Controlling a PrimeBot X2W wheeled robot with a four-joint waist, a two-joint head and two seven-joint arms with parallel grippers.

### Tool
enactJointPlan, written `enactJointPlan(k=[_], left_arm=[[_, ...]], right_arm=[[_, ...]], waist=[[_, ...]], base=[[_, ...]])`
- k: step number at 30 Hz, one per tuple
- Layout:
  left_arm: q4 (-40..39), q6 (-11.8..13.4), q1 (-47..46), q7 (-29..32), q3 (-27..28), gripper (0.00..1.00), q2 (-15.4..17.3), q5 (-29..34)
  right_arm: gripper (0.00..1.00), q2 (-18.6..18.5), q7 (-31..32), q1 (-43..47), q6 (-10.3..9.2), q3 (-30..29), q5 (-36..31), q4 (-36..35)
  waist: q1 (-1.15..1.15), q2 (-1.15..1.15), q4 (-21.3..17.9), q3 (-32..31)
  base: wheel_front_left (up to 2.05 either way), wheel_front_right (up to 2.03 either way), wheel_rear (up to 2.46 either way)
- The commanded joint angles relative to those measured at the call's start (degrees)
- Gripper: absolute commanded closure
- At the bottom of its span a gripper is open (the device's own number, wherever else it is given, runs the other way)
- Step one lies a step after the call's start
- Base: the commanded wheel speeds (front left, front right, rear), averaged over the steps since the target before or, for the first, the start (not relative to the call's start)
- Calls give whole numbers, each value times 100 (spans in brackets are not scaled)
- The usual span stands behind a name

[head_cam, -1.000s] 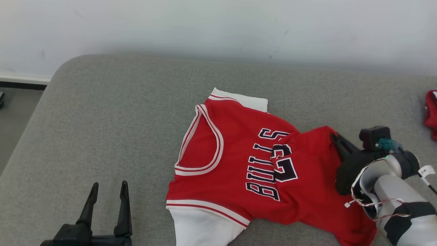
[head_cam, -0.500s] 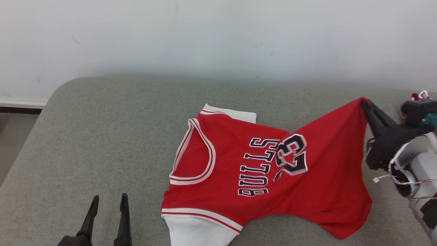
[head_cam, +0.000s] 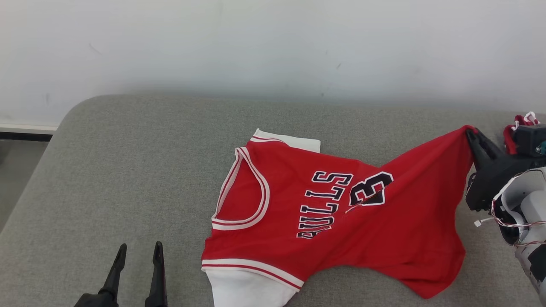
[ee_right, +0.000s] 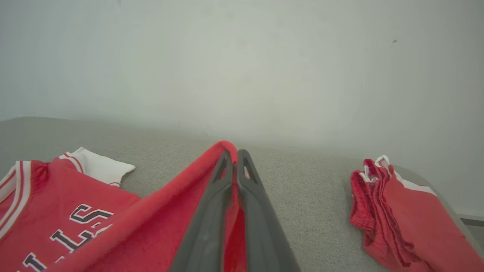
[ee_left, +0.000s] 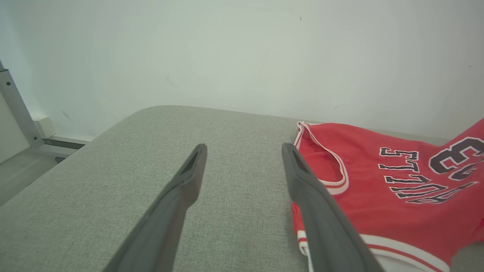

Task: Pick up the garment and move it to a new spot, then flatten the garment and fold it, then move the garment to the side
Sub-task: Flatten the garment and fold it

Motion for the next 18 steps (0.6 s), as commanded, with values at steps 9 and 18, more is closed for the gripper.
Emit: enactJointPlan(k=[9,18], left_arm=[[-45,30,80,-18,38,0,-8,60],[-107,21,191,-18,170,0,-9,126]], right_arm=[[0,131,-565,-85,-16,75,-192,476],[0,-51,-930,485,-16,-110,-261,-91]], waist=[[0,0,-86,-90],[0,0,-329,-197]], base=[[0,0,0],[0,0,0]])
